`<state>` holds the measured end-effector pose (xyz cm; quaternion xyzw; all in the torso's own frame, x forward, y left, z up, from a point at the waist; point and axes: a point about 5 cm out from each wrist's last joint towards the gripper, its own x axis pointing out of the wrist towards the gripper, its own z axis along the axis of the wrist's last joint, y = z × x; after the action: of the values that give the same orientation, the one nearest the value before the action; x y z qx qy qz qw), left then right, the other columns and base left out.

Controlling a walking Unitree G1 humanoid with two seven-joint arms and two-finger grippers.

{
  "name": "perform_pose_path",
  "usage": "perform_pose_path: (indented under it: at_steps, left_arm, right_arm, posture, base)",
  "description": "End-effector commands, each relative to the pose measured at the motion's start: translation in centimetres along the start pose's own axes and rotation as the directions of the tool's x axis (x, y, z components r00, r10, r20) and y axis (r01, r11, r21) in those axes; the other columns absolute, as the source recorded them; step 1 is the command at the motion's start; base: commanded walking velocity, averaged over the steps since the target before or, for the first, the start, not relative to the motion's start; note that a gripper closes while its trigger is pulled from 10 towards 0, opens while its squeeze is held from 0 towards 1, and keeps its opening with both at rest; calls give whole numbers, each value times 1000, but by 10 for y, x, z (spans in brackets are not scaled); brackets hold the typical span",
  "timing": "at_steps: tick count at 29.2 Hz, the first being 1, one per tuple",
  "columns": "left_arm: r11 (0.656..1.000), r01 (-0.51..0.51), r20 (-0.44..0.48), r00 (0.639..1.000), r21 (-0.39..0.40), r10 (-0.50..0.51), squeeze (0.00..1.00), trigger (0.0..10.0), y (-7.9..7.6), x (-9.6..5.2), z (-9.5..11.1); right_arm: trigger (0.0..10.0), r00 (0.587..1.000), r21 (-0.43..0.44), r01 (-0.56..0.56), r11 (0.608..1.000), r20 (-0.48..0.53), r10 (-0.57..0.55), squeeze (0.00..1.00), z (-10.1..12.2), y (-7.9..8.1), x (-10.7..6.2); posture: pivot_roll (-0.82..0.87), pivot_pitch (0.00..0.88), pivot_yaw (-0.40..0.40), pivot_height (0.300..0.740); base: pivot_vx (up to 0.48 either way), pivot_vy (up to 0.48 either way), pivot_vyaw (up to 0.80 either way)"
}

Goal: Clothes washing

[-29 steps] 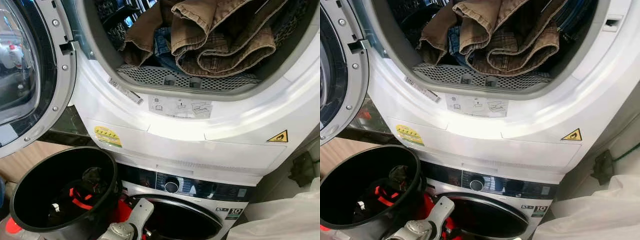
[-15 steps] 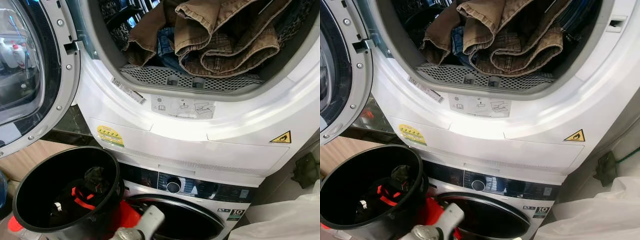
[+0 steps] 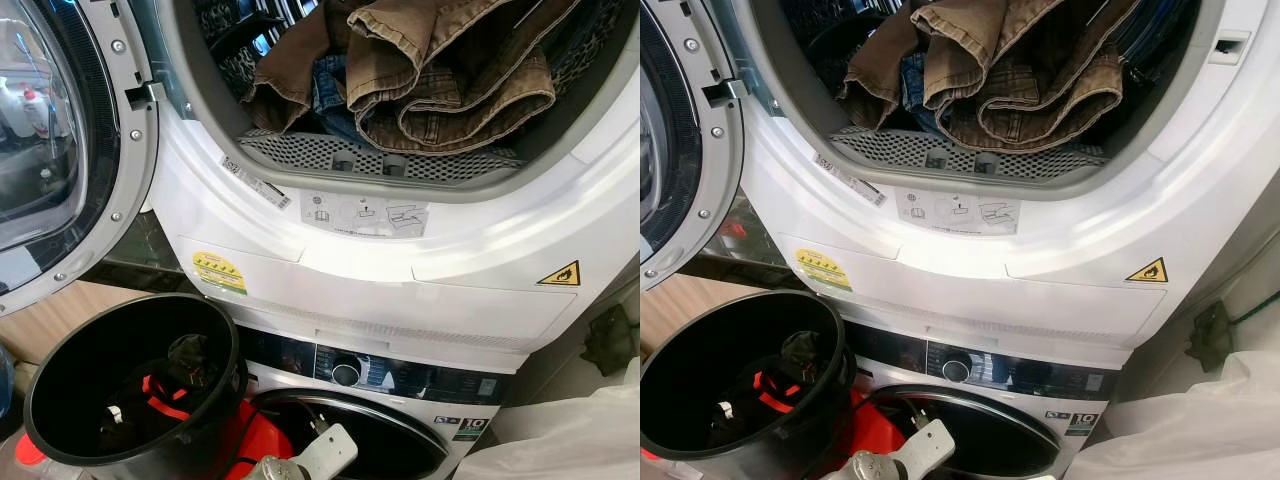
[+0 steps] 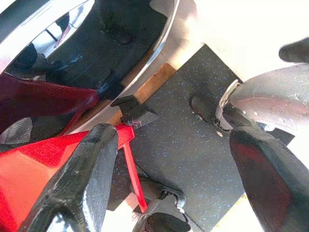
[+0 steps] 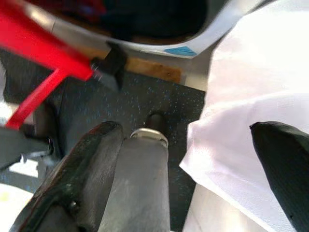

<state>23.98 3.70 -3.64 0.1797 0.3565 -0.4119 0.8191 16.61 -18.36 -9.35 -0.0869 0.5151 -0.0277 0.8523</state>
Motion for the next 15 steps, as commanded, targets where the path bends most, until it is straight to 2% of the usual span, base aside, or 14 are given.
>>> perform_pose_path:
  at_steps: [1,5,8,9,10,12,13,14,15]
  left_arm:
    - [1000,-5,-30,1000,6,5,0,10000,1,-1,-7]
    - [998,-70,-38,997,-7,69,0,10000,9,-3,-9]
    - [992,-103,-42,994,-74,100,0,10000,12,-5,-13]
    - [982,-120,-43,992,-149,115,0,10000,14,-5,-15]
    - [974,-127,-42,992,-186,122,0,10000,14,-6,-16]
    - [941,-115,-31,993,-319,111,0,10000,15,-6,-16]
    - [941,-115,-31,993,-319,111,0,10000,15,-6,-16]
    - [908,-119,-22,993,-401,120,0,10000,17,-7,-18]
    - [895,-124,-21,992,-429,128,0,10000,17,-7,-18]
  right_arm:
    - [10000,1000,32,29,999,1,-29,0,0,-3,0]
    - [10000,997,66,79,995,-15,-78,0,-5,-11,0]
    - [10000,994,130,110,985,-27,-108,0,-7,-17,-1]
    - [10000,993,140,116,983,-28,-113,0,-7,-18,-1]
    - [10000,993,142,117,983,-28,-114,0,-7,-19,-1]
    - [10000,993,149,115,982,-22,-113,0,-5,-20,0]
    - [10000,993,149,115,982,-22,-113,0,-5,-20,0]
    - [10000,993,152,117,981,-20,-115,0,-5,-21,0]
    - [10000,993,153,117,981,-20,-116,0,-5,-21,0]
  posture:
    - [-226,0,55,740]
    - [-224,0,53,740]
    - [-233,0,55,740]
    - [-245,0,55,740]
    - [-248,0,53,740]
    - [-256,0,40,740]
    - [-256,0,40,740]
    - [-259,0,33,740]
    - [-259,0,33,740]
  base:
    - [0,0,0]
    - [0,0,0]
    - [0,0,0]
    - [0,0,0]
    - [0,0,0]
    - [0,0,0]
    - [0,0,0]
    - [0,0,0]
    - [0,0,0]
